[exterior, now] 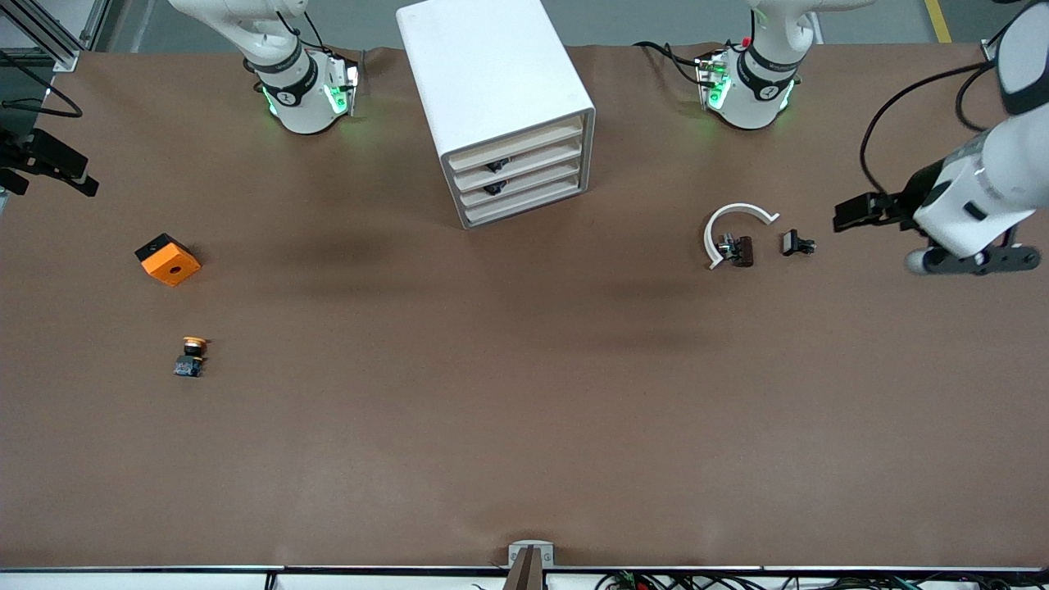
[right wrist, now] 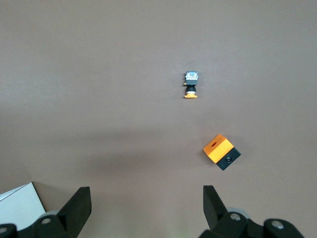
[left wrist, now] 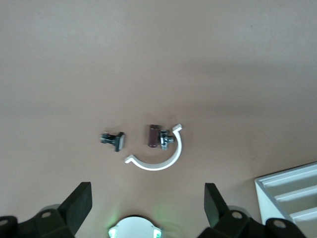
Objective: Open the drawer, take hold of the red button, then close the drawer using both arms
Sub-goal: 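Reach the left gripper toward the white cabinet's drawer handle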
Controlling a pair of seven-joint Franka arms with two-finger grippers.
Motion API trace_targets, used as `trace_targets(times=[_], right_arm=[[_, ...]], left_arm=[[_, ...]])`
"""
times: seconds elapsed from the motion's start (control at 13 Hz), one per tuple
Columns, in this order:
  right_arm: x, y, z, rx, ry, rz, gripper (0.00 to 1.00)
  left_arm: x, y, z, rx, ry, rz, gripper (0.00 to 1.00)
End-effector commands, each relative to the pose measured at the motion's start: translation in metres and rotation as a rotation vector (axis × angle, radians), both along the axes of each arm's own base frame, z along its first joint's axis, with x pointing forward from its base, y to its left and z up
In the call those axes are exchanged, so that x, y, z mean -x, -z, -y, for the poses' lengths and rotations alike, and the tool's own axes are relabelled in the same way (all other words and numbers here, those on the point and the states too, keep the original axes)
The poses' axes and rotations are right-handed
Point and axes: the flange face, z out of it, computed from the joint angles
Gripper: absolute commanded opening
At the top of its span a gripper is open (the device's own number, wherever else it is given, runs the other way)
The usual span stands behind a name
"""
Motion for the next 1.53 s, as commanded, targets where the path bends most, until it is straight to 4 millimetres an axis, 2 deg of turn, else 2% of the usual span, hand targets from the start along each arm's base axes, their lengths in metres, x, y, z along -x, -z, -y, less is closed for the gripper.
trace_targets(times=[0.0, 0.23, 0.46, 0.69, 0.92, 1.07, 1.46], right_arm=[[0.008, -0.002, -0.004, -0.010, 0.014, 0.004, 1.00], [0.007, -0.002, -0.004, -0.010, 0.012, 0.006, 1.00], [0.007, -0.002, -0.008, -0.010, 0.003, 0.006, 1.00], [0.007, -0.004, -0.013, -0.010, -0.006, 0.010, 1.00], [0.007, -0.004, -0.013, -0.009, -0.014, 0.010, 1.00], [0.007, -0.004, -0.012, -0.009, -0.015, 0.010, 1.00], [0.006, -0.004, -0.012, -0.008, -0.021, 0.017, 1.00]], left_arm=[[-0.018, 0.039, 0.021, 0.022, -0.006, -0.045, 1.00], [-0.026, 0.088, 0.068, 0.005, -0.031, -0.036, 1.00], [-0.027, 0.147, 0.113, -0.011, -0.027, -0.061, 1.00], [-0.019, 0.183, 0.164, -0.021, -0.085, -0.106, 1.00], [-0.003, 0.210, 0.223, -0.060, -0.258, -0.143, 1.00], [0.007, 0.232, 0.251, -0.104, -0.421, -0.205, 1.00], [0.020, 0.271, 0.289, -0.219, -0.924, -0.409, 1.00]])
